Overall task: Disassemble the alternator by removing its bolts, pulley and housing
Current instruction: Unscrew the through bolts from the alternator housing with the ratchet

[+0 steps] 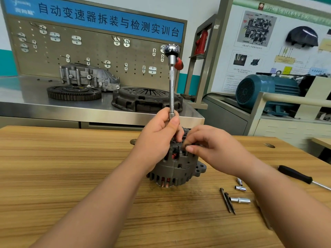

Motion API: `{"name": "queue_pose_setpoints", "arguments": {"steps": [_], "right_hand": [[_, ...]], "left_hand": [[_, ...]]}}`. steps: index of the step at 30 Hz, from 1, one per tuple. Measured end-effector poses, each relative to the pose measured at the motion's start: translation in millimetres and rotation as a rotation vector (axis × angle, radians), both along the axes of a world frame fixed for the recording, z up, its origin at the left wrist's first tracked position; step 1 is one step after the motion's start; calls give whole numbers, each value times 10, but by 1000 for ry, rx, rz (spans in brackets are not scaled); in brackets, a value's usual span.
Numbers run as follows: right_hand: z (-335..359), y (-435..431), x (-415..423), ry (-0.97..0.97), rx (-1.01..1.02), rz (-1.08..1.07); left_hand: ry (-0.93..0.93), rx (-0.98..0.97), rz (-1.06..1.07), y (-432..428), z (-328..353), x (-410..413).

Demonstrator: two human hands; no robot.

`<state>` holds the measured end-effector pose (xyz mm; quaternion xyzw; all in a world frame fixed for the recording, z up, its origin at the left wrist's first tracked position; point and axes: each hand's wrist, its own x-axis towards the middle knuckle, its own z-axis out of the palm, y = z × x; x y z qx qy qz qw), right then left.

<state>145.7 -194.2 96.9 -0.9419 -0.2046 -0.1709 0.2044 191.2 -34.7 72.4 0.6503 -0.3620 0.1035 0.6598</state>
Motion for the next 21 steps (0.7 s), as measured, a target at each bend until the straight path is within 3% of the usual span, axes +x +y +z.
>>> {"name": "queue_pose_setpoints", "arguments": {"steps": [5,11,21], "right_hand": [[-14,19,-64,-88,122,-101],[-65,109,-25,-91,58,-179],[-10,38,-4,67,99,-49]], "left_hand": [[19,28,-12,-16,41,-71],[59,21,26,3,64,-88],[46,66,43,4,89,-85]]}}
